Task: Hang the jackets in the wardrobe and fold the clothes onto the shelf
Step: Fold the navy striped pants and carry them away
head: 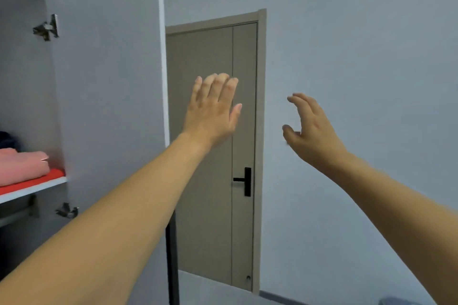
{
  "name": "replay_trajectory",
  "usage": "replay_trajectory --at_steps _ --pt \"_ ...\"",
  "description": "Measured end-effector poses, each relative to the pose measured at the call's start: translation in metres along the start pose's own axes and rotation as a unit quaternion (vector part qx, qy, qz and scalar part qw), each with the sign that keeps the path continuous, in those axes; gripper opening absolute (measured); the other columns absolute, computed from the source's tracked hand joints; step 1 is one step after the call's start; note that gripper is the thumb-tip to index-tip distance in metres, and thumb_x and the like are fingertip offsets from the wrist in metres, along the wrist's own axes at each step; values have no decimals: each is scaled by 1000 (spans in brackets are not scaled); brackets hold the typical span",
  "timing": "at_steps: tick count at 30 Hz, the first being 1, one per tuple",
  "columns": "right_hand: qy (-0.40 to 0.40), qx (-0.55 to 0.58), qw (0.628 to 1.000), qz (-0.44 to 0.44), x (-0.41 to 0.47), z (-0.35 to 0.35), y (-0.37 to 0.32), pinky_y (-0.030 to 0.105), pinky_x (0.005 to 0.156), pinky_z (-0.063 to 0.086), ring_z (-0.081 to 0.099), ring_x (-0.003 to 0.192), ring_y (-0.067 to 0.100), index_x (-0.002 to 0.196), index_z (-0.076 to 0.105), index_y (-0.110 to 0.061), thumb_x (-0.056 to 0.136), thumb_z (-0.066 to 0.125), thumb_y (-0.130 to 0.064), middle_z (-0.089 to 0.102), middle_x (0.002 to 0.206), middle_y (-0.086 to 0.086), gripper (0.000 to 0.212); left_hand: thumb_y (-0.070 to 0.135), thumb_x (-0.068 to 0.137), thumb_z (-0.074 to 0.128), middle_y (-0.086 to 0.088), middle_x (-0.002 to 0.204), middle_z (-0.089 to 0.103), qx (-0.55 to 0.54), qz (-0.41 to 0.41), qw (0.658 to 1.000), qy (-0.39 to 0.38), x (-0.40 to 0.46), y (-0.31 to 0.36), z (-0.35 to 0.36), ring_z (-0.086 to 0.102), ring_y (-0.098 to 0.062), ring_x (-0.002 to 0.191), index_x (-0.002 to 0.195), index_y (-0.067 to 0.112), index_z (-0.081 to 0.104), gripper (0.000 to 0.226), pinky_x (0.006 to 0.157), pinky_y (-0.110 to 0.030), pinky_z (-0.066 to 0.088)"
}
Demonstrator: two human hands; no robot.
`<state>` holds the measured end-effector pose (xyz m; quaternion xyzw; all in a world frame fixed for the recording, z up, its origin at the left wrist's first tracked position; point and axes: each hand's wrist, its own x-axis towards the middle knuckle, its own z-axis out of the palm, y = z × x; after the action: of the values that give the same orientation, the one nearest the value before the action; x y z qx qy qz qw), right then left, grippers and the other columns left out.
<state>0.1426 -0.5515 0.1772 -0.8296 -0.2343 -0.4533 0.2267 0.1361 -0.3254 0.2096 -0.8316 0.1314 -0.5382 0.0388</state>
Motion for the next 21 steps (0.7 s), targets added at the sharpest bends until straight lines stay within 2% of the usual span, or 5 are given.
replay_trajectory --at_steps 3,7,13,21 --pt "-17 -30 999 43 -26 -29 65 19 109 19 32 139 18 146 37 -10 93 57 -16 35 152 3 57 37 100 42 -8 153 31 -41 34 998 -26 13 74 40 24 -28 144 150 13 30 57 123 -48 7" --pt "-29 -61 993 101 -54 -55 146 25 110 24 34 138 19 147 35 -13 94 55 -19 38 150 1 57 37 99 45 -9 152 32 -91 66 993 -42 25 159 99 28 -29 141 148 11 32 56 122 -50 13" --pt "-54 -113 975 182 -94 -69 266 20 104 22 35 137 17 147 35 -14 95 54 -20 39 150 1 56 38 101 40 -8 151 32 -154 107 979 -76 45 262 197 29 -29 140 148 10 31 55 120 -49 15" --pt "-98 -186 931 297 -142 -86 418 26 110 26 37 137 19 146 37 -13 94 54 -20 39 150 3 55 37 102 40 -8 153 32 -264 140 947 -120 79 404 341 27 -26 142 149 11 32 54 121 -47 13"
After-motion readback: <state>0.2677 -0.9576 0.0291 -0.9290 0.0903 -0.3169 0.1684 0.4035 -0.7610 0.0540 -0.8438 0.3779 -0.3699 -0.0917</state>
